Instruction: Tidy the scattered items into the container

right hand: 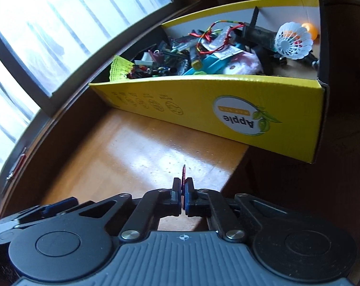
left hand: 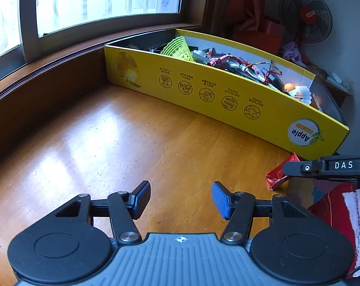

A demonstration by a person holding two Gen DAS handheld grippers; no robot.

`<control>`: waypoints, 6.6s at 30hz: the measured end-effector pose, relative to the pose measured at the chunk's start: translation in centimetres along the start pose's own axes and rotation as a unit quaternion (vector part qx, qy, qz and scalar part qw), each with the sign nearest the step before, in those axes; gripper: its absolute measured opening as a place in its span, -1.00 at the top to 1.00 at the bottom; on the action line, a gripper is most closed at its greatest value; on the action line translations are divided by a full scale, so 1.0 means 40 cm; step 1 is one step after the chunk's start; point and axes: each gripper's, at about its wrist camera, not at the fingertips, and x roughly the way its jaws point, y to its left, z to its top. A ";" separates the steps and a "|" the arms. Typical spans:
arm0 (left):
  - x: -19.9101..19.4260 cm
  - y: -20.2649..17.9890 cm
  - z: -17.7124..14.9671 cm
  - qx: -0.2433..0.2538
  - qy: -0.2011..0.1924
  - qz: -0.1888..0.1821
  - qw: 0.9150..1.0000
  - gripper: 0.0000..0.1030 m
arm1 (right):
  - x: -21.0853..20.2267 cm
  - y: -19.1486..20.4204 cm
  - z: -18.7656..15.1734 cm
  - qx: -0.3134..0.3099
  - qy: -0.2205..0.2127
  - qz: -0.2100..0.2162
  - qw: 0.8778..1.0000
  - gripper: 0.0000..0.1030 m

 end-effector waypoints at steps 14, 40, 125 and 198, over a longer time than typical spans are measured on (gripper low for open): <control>-0.001 0.023 0.038 -0.049 -0.022 0.043 0.998 -0.17 | -0.024 0.086 0.158 -0.061 -0.042 0.123 0.990 0.91; 0.106 -0.052 0.306 -0.089 -0.063 0.094 0.990 -0.23 | 0.113 -0.125 0.481 -0.055 -0.050 -0.005 0.997 -0.01; -0.409 0.688 -0.290 -0.334 -0.043 0.360 0.870 -0.58 | 0.496 1.070 -0.297 -0.560 0.159 0.232 0.780 0.61; -0.417 0.667 -0.297 -0.330 -0.052 0.361 0.871 -0.60 | 0.452 1.100 -0.376 -0.592 0.118 0.069 0.794 0.38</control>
